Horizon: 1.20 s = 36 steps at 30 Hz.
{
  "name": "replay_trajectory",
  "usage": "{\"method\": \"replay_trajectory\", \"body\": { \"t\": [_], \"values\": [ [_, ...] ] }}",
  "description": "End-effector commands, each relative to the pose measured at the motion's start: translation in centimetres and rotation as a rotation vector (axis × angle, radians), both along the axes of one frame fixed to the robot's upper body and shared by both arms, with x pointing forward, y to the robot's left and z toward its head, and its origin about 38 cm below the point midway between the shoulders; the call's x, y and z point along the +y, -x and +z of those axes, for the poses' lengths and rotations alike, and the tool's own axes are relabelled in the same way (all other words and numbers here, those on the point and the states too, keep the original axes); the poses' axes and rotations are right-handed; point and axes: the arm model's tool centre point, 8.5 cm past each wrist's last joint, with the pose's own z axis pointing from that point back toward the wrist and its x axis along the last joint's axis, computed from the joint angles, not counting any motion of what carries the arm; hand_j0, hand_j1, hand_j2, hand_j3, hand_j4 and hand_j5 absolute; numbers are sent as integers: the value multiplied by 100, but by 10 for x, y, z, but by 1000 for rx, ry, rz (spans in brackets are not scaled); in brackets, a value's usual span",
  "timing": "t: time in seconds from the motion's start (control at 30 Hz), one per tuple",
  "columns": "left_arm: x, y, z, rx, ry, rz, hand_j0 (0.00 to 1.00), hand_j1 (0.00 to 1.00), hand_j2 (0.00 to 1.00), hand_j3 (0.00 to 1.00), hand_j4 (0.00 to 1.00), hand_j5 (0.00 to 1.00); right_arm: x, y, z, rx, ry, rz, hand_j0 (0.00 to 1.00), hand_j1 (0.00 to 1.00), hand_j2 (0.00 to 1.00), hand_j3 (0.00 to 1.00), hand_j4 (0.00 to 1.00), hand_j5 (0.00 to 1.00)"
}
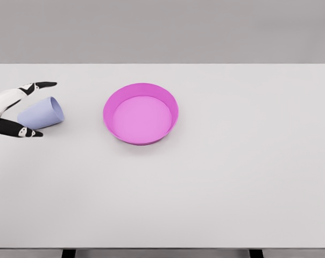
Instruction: Flip the cup with left arm and place it on the plate
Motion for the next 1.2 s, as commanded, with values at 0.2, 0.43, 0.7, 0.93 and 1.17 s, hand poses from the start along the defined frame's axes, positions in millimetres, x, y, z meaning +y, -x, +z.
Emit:
{"method": "replay_trajectory", "body": {
  "t": [0.2, 0.43, 0.7, 0.93, 1.17],
  "values": [
    [10, -9, -3, 128, 80, 131, 100, 100, 100, 100, 100, 100, 0, 0, 0, 0, 0, 0, 100, 100, 100, 100, 100, 100],
    [5, -23, -9, 236, 137, 265, 100, 100, 100, 100, 100, 100, 0, 0, 0, -1, 0, 0, 100, 100, 100, 100, 100, 100],
    [-4, -29, -17, 319, 173, 344, 100, 100, 100, 100, 100, 100, 0, 0, 0, 0, 0, 0, 100, 100, 100, 100, 100, 100],
    [6, -29, -24, 308, 53, 419, 100, 100, 100, 100, 100, 100, 0, 0, 0, -1, 0, 0, 100, 100, 100, 100, 100, 100],
    [6, -31, -28, 281, -33, 453, 100, 100, 100, 100, 100, 100, 0, 0, 0, 0, 0, 0, 100, 100, 100, 100, 100, 100]
  ]
}}
